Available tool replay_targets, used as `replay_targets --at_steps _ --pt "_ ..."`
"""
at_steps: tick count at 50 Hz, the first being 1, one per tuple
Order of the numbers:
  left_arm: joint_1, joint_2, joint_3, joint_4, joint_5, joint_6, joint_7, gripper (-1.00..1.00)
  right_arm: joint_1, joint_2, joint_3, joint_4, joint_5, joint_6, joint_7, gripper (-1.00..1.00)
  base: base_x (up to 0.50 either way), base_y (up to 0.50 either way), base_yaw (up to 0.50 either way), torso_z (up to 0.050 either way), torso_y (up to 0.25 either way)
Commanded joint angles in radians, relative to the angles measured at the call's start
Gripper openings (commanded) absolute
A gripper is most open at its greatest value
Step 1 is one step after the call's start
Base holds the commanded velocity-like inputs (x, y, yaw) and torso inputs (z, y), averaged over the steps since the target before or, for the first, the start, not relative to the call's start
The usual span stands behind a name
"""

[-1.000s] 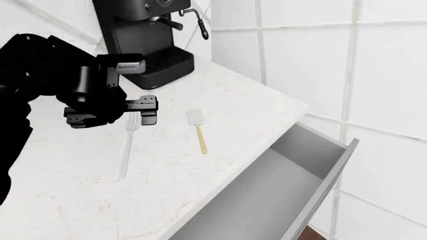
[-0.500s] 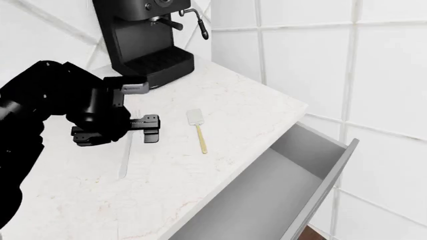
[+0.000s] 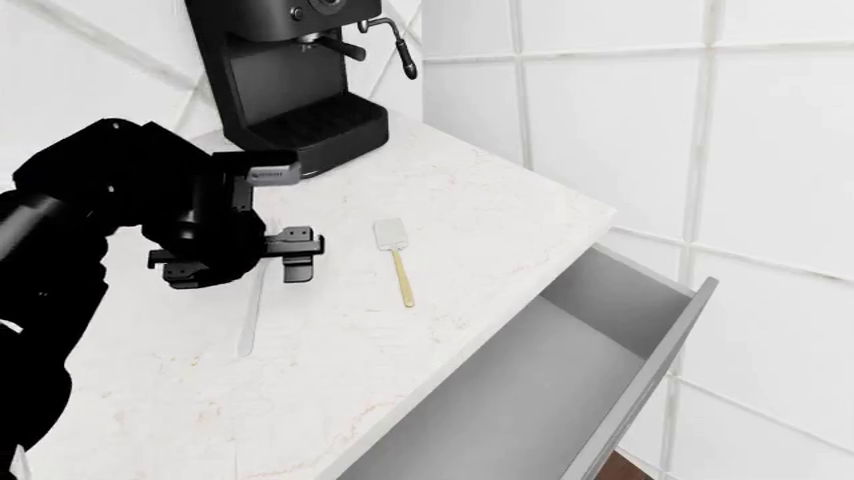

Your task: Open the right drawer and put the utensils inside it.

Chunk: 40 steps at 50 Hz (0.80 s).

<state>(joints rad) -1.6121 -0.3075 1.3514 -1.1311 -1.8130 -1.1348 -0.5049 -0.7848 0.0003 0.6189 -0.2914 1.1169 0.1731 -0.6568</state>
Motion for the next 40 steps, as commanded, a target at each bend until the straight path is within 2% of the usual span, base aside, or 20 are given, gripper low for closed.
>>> replay_targets --at_steps 1,12,22,40 --pt "0.084 0.031 0.068 -0.049 0.026 0.043 0.121 -1.0 -0.001 0.0 0.009 -0.003 0.011 0.003 -0.005 1.0 0.0 0.0 0.0 0.0 0.0" --pt "0.083 0.072 0.101 -0.134 0.063 0.046 0.213 -1.0 -0.001 0.0 0.011 -0.004 0.016 0.004 -0.012 1.0 0.0 0.0 0.0 0.0 0.0" --pt "0.092 0.039 0.073 -0.095 0.038 0.063 0.158 -1.0 -0.001 0.0 0.006 -0.001 0.017 0.0 -0.016 1.0 0.0 0.0 0.0 0.0 0.0" --pt "0.104 0.04 0.072 -0.095 0.044 0.071 0.15 -1.0 -0.001 0.0 -0.003 0.005 0.019 -0.005 -0.023 1.0 0.0 0.0 0.0 0.0 0.0"
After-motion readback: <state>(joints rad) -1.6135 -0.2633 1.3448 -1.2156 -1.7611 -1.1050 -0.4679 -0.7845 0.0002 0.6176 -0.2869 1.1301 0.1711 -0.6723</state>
